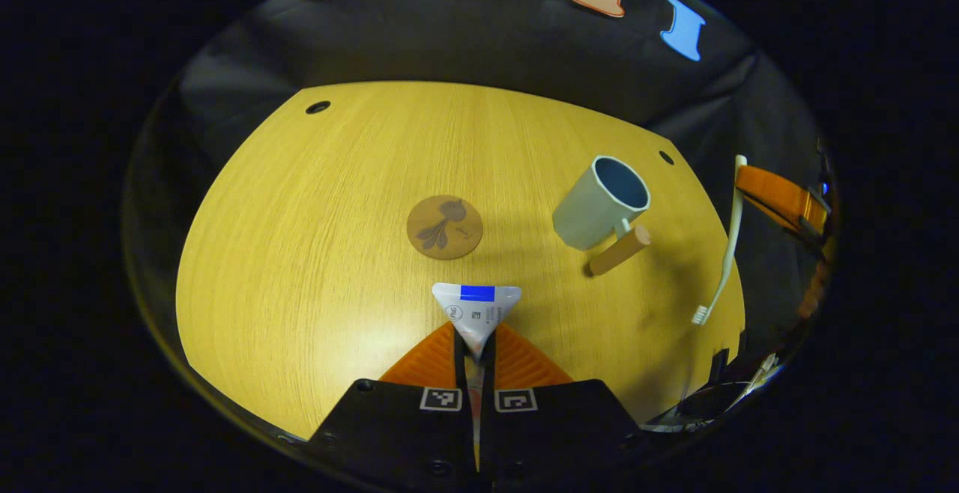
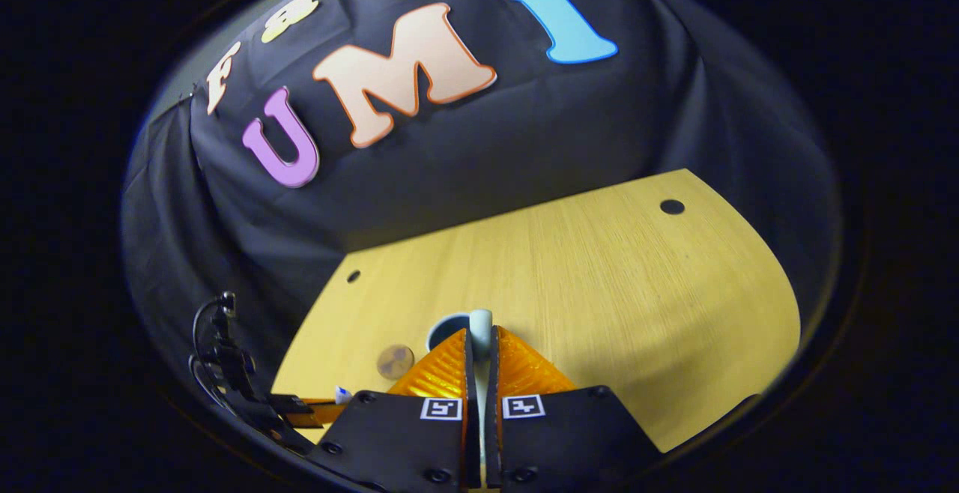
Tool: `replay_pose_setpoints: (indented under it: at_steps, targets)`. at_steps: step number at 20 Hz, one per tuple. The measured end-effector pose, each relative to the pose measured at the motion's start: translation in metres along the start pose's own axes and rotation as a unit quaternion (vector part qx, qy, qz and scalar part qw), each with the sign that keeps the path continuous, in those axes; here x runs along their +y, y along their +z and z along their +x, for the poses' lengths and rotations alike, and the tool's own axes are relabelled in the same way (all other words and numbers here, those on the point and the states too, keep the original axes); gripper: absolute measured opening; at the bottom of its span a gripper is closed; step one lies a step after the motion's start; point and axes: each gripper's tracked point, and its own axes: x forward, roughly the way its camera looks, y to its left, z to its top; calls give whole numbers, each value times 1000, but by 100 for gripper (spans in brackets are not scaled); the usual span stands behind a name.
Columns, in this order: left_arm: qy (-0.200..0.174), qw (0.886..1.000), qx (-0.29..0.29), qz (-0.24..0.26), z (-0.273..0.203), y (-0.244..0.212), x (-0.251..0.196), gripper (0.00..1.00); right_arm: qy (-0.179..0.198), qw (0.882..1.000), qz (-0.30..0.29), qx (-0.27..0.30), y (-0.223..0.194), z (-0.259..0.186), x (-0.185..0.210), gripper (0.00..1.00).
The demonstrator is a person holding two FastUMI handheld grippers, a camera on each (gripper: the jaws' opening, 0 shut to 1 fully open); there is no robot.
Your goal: Put the toothbrush and toothpaste on the desktop into the cup, then pick up the cup and place it on the coaster on the desktop.
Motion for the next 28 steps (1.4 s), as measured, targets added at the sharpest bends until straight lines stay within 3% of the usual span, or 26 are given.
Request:
replay_pose_setpoints:
  at_steps: [6, 12, 18, 23, 26, 28]
  targets:
    - [5, 998, -65, 16, -24, 43, -10, 1, 61, 995, 8, -81, 51, 24, 30, 5]
    - [5, 987, -155, 30, -39, 100, -27, 2, 88, 987, 24, -135, 74, 62, 41, 5]
    - [-30, 966, -256, 37, -31, 158, -52, 1, 80, 986, -19, -144, 57, 93, 34, 5]
    - [-77, 939, -334, 18, -20, 206, -79, 1, 73, 987, -59, -130, 22, 106, 31, 6]
    - [-99, 932, -349, 9, -11, 216, -92, 1, 70, 990, -45, -110, 0, 107, 29, 10]
    - [-116, 927, -357, -6, -9, 219, -100, 1, 59, 990, -31, -127, 6, 100, 22, 18]
